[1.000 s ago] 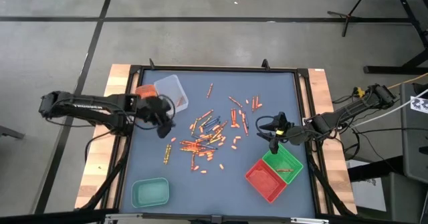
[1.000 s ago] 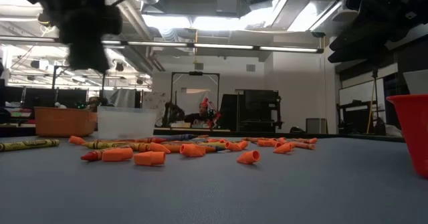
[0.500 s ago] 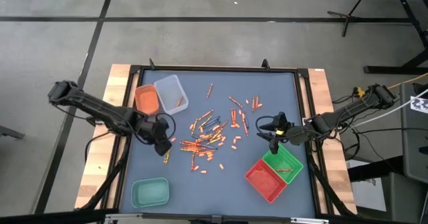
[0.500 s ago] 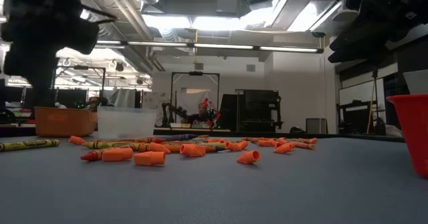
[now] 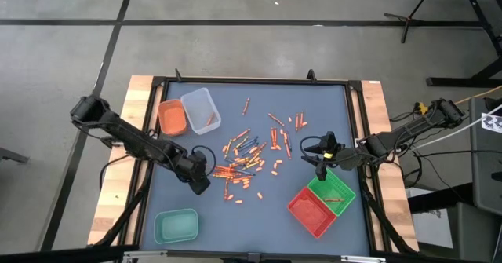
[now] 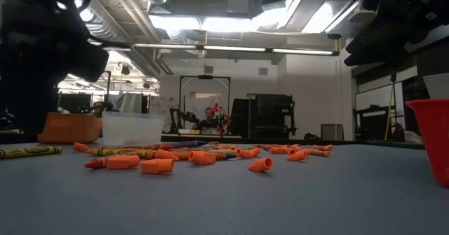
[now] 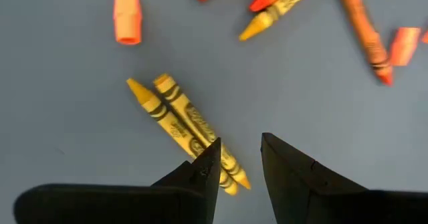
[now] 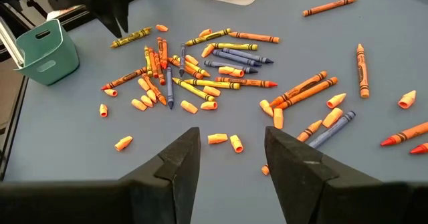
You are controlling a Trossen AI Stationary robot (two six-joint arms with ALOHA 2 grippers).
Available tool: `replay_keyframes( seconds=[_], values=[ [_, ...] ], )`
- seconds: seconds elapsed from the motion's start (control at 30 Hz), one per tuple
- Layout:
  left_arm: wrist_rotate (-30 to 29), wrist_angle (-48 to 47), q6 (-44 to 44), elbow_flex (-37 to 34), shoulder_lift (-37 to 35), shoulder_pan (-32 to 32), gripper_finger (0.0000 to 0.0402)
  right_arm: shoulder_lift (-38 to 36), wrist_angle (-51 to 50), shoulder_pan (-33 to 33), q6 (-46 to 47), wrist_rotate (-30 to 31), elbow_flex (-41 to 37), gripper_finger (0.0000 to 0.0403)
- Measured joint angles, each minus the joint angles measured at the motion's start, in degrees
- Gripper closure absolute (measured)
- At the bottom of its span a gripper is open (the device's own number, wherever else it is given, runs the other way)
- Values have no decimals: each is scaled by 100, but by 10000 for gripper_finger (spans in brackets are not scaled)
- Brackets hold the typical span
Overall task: Sort crayons
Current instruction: Put the yellow crayon into the orange bin
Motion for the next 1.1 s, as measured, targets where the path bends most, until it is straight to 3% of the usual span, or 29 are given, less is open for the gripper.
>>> replay_keyframes(
  seconds=[1.1],
  values=[
    [-446, -224, -447, 0, 229, 0, 309, 1, -11, 2, 1, -4, 0, 237]
  ],
)
